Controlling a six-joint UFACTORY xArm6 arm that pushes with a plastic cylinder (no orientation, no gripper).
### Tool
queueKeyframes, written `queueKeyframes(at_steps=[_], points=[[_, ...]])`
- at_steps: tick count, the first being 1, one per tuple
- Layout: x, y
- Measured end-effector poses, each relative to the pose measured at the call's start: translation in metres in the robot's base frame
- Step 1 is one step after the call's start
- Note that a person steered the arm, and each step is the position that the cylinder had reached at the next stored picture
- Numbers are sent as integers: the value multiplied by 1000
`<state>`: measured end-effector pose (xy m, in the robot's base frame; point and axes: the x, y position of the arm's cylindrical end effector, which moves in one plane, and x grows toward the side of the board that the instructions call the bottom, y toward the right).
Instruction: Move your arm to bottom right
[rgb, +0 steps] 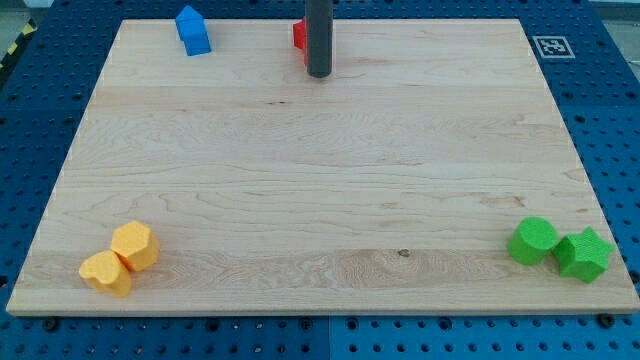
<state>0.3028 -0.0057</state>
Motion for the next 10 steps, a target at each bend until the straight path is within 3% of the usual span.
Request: queueKeyframes(at_steps=[1,4,5,6,7,10], points=[[12,8],[247,100],[302,120],[302,121],[315,160],[302,160]])
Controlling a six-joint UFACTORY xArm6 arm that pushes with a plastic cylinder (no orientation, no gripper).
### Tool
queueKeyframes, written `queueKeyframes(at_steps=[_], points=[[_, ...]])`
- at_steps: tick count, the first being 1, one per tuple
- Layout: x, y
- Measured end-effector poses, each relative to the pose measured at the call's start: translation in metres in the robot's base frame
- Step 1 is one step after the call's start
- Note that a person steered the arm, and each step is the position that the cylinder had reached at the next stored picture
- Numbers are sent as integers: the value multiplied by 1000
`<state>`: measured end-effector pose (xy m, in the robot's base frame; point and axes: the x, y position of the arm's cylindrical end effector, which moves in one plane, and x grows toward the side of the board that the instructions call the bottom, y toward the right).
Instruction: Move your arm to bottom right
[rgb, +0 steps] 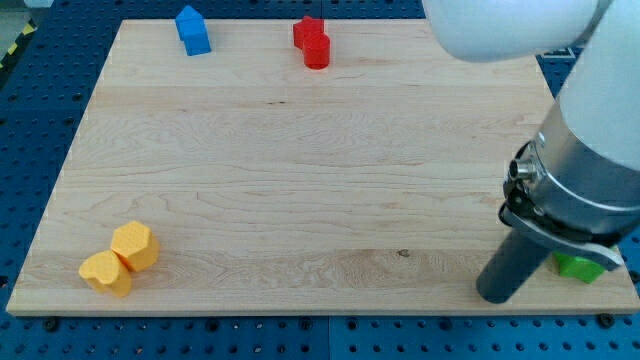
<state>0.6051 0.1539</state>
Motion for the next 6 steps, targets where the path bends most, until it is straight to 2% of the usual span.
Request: queueKeyframes(at_steps=[2,3,4,5,6], points=[[-43,-23],[-75,-1],[-97,41],[-94,116],[-75,188]])
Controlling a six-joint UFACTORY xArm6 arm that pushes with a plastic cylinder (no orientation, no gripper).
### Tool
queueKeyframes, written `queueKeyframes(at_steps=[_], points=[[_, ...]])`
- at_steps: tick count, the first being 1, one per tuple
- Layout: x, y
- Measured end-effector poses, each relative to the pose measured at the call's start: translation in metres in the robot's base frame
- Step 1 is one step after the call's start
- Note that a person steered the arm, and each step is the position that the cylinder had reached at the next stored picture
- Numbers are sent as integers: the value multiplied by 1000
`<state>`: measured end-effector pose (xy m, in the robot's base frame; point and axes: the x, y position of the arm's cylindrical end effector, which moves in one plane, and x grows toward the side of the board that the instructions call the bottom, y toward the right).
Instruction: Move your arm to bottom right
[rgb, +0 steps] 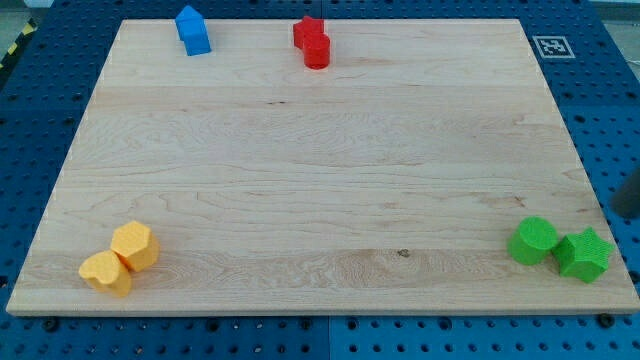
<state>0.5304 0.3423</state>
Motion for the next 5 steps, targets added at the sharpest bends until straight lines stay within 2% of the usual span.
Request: queueKeyframes(at_steps=[1,2,5], points=[[22,2],[74,-9],[80,-43]])
